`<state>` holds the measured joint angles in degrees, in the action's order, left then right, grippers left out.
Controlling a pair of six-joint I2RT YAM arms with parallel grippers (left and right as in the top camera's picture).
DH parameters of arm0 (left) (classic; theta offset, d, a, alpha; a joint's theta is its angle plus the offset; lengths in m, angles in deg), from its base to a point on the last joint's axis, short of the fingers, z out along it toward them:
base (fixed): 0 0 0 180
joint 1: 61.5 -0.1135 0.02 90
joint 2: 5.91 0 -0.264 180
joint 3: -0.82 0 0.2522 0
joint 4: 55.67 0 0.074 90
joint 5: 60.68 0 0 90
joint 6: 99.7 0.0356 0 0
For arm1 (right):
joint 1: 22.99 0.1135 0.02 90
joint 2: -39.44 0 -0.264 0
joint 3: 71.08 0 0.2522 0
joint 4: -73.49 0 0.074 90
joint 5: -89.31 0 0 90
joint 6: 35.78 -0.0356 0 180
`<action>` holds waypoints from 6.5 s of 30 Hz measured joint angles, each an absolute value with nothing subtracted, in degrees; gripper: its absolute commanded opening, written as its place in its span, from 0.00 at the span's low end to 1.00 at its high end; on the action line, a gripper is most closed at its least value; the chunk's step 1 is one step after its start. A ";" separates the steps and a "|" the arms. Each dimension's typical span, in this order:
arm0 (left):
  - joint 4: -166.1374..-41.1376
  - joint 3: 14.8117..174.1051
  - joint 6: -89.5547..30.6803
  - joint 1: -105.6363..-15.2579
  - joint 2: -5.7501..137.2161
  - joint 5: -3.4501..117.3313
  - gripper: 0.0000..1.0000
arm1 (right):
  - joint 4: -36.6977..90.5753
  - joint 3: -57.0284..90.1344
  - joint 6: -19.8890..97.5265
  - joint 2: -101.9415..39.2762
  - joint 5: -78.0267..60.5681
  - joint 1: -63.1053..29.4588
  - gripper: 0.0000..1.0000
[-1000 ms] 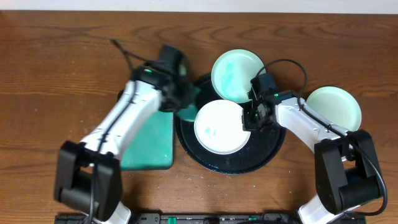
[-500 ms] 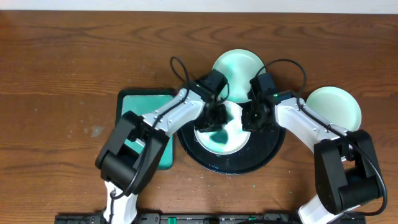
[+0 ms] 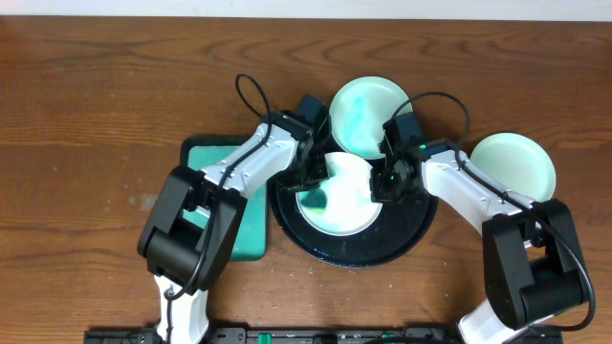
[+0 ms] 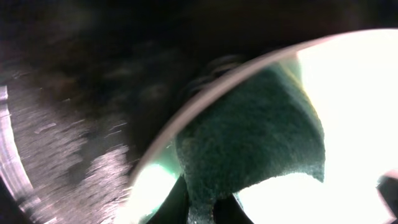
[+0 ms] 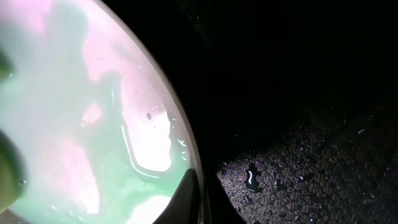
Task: Clean dirty plates on tray and stack at the side
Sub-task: 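Scrub the white plate with the sponge while right gripper holds it, then return the sponge to the water tray with the left gripper, then lift the white plate with the right gripper and tilt it over the water tray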
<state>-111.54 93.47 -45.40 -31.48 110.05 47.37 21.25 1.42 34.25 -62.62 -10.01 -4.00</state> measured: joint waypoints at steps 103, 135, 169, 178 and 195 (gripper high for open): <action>-114.58 103.11 -37.16 -21.64 117.06 55.96 0.07 | 21.14 1.40 33.81 -62.60 -10.12 -4.00 0.01; -132.41 97.67 -42.52 -45.77 93.00 20.33 0.08 | 26.45 1.00 40.94 -62.60 -9.18 -4.00 0.01; -127.10 92.05 -39.72 -51.21 43.38 24.92 0.78 | 62.18 10.90 57.16 -57.33 9.73 26.66 0.01; -127.52 92.05 -39.72 -51.21 41.55 24.92 0.78 | 69.07 10.86 74.07 -56.65 25.12 34.90 0.01; -127.60 92.05 -39.72 -51.21 41.55 24.90 0.79 | 81.42 10.86 94.69 -56.17 44.18 41.20 0.01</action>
<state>-127.60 92.05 -39.72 -51.21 41.55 24.90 81.42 10.86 94.69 -56.17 44.18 41.20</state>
